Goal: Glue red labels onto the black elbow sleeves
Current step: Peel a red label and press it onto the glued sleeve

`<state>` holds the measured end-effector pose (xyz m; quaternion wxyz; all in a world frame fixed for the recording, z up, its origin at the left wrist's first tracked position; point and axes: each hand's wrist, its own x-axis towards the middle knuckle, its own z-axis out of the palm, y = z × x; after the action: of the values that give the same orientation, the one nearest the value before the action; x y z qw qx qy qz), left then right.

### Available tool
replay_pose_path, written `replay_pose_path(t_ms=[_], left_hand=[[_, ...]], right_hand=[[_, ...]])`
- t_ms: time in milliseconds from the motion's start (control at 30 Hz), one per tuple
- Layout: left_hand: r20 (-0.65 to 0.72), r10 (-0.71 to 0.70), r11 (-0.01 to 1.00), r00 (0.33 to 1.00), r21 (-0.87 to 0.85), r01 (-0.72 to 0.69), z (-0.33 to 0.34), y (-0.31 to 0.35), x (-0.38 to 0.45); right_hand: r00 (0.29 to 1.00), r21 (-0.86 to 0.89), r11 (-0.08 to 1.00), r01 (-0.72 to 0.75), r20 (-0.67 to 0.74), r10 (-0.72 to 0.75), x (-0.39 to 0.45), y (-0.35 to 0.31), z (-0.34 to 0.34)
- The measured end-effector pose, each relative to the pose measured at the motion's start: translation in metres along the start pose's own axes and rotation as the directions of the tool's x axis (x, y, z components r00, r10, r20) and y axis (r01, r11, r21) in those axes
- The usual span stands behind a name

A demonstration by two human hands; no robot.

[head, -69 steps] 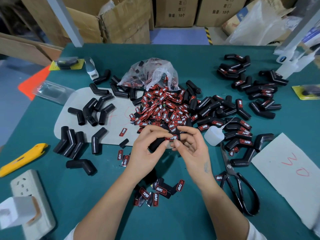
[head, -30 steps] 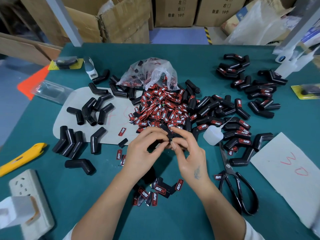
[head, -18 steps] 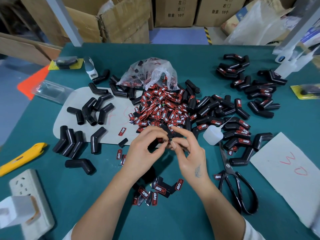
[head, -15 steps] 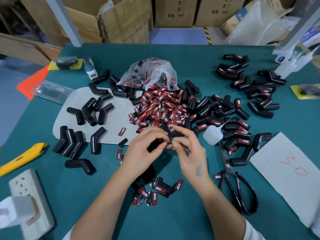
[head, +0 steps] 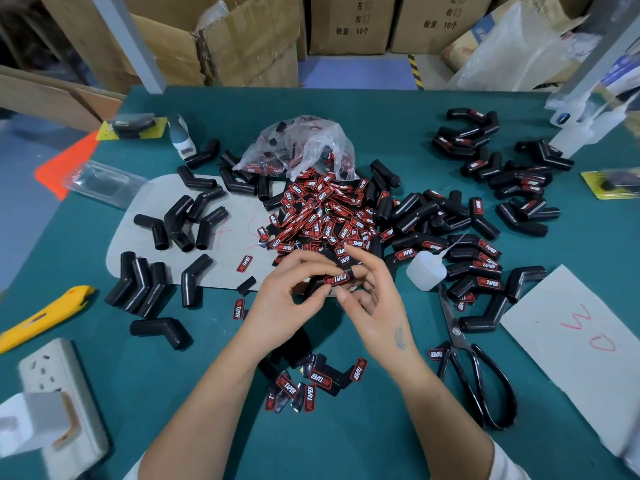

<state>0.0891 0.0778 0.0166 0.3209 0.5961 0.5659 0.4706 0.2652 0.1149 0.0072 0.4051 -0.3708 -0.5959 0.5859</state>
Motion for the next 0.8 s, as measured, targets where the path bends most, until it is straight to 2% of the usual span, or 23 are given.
replay_pose_path(t_ms=[167, 567, 800], left_hand=[[0.000, 0.029, 0.999, 1.000, 0.030, -0.029, 0.008, -0.001, -0.001], [-0.021, 0.029, 1.000, 0.999, -0.007, -0.029, 0.010, -0.001, -0.001], [-0.059, -0.070, 0.992, 0.996, -0.113, 0.063, 0.015, 0.002, -0.002]], right_hand=[[1.000, 0.066, 0.998, -0.015, -0.009, 0.015, 0.001, 0.000, 0.000], [0.998, 0.052, 0.999, -0.010, -0.059, 0.013, 0.002, 0.002, -0.003], [0.998, 0.055, 0.998, -0.012, -0.057, 0.015, 0.003, 0.002, -0.003]])
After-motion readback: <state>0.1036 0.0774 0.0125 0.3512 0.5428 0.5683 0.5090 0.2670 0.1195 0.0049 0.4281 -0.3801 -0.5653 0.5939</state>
